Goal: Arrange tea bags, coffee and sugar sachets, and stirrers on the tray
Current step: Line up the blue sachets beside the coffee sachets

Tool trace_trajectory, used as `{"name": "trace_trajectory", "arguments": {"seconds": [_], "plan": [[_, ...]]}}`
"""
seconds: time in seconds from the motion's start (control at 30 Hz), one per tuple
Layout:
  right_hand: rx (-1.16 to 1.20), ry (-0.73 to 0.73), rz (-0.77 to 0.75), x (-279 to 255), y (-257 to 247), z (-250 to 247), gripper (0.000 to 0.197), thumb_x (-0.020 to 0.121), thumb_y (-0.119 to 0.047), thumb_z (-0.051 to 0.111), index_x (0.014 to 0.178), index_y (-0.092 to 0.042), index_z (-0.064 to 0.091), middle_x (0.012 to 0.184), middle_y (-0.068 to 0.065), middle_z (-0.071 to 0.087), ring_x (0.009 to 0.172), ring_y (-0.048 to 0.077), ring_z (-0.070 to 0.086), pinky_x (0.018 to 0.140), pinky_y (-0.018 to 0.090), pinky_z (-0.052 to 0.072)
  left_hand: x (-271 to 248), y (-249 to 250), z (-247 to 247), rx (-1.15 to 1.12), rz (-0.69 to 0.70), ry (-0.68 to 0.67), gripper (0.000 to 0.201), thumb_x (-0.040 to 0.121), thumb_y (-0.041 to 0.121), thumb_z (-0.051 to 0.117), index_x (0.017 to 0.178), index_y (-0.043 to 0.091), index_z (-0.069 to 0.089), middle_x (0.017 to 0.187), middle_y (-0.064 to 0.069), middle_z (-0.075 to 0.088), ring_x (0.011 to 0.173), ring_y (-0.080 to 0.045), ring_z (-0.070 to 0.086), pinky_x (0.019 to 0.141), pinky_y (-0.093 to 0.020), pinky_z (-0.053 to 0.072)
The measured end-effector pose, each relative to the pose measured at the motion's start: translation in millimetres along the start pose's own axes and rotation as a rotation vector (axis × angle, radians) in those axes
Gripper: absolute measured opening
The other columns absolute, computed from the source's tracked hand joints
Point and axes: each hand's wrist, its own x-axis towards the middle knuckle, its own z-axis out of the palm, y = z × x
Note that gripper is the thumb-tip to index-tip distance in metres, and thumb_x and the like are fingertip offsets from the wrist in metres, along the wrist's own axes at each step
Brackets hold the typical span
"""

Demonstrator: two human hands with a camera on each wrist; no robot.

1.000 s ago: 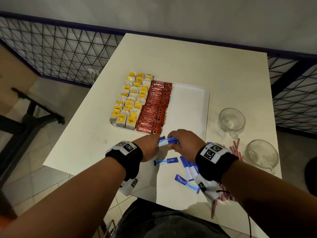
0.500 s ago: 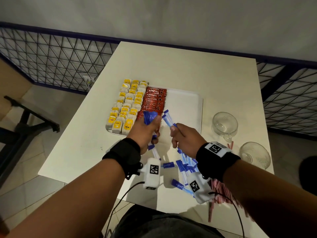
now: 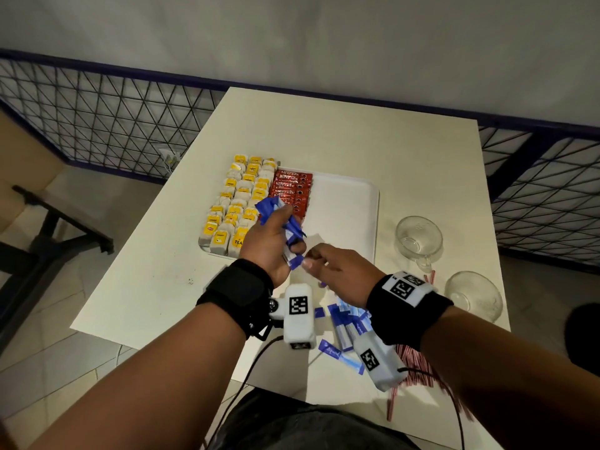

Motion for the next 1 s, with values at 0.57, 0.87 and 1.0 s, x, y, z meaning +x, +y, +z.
{"name": "trace_trajectory", "arguments": {"seconds": [0.57, 0.87, 1.0], "plan": [[0.182, 0.110, 0.017, -6, 1, -23, 0.020, 0.093, -0.036, 0.059, 0.086, -0.018, 0.066, 0.080, 0.005, 0.067, 0.061, 0.013, 0.058, 0.058, 0.026, 0.047, -24, 1, -25, 0.531, 0.177, -0.031, 0.014, 0.090, 0.012, 0.066, 0.081, 0.009, 0.056, 0.054, -0.004, 0.049, 0.047, -0.018, 0.042, 0.050, -0.031, 0.040], [0.160, 0.265, -0.157, 26, -15, -19, 0.031, 0.091, -0.022, 0.064, 0.110, -0.046, 0.062, 0.098, -0.020, 0.061, 0.067, 0.003, 0.052, 0.068, 0.016, 0.044, 8, 32, -35, -0.073, -0.330, -0.123, 0.024, 0.097, 0.013, 0.047, 0.073, 0.010, 0.053, 0.049, 0.000, 0.041, 0.035, -0.009, 0.039, 0.037, -0.017, 0.036], [0.056, 0.280, -0.342, 58, -41, -2, 0.030, 0.084, -0.004, 0.068, 0.105, -0.025, 0.073, 0.115, -0.015, 0.056, 0.102, -0.010, 0.052, 0.079, 0.005, 0.038, 21, 45, -43, -0.076, -0.454, -0.227, 0.028, 0.097, 0.012, 0.043, 0.080, 0.007, 0.064, 0.052, -0.001, 0.049, 0.035, -0.005, 0.043, 0.036, -0.016, 0.035]]}}
